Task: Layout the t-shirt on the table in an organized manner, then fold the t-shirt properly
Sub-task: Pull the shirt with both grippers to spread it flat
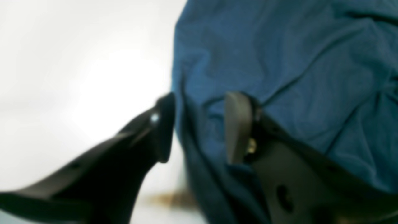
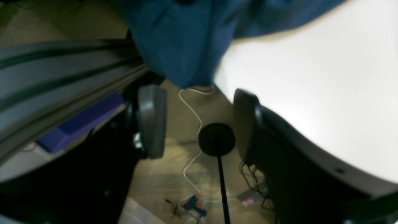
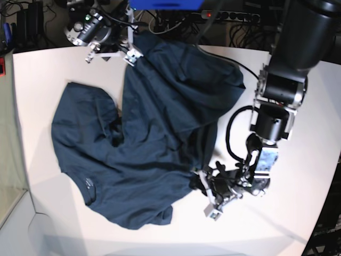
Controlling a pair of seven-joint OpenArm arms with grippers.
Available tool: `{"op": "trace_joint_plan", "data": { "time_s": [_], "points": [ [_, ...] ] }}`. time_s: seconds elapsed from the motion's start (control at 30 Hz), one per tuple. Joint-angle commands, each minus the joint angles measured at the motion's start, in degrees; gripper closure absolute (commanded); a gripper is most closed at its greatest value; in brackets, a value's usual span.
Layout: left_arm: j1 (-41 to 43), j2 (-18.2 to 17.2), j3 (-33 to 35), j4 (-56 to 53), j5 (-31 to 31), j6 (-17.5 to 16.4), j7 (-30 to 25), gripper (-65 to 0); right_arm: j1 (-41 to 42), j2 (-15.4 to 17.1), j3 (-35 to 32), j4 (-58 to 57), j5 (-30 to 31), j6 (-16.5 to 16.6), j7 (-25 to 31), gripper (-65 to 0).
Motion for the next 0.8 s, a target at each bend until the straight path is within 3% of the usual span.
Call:
{"op": "trace_joint_plan", "data": {
  "time_s": [0.0, 0.13, 0.27, 0.37, 0.57, 0.77],
  "points": [
    [-2.14, -0.42, -0.36, 2.27, -0.82, -0.11, -0.65, -27.3, -0.05, 0.25, 0.71, 1.09, 0.51, 0.19, 0.52, -34.9],
    [-1.52, -0.51, -4.05, 8.16, -0.82, -0.11, 0.93, -27.9, 1.35, 1.13, 3.09, 1.09, 0.51, 0.19, 0.35, -34.9],
    [2.96, 0.98, -14.78, 18.97, -0.82, -0.11, 12.27, -28.0, 3.20, 1.49, 8.01, 1.09, 0.51, 0.19, 0.09, -34.9],
    [9.91, 4.59, -17.59, 30.23, -0.82, -0.11, 18.86, -28.0, 5.75, 2.01, 12.85, 1.09, 0.51, 0.19, 0.09, -35.0],
    [26.08, 10.74, -15.13, 50.01, -0.29, -0.02, 24.14, -28.1, 11.46, 3.68, 20.93, 0.82, 0.51, 0.19, 0.00, -35.3],
    [38.13, 10.92, -6.95, 56.42, -0.20, -0.02, 24.66, -28.1, 14.89, 6.06, 22.43, 0.56, 0.43, 0.19, 0.00, -35.4]
  ]
}}
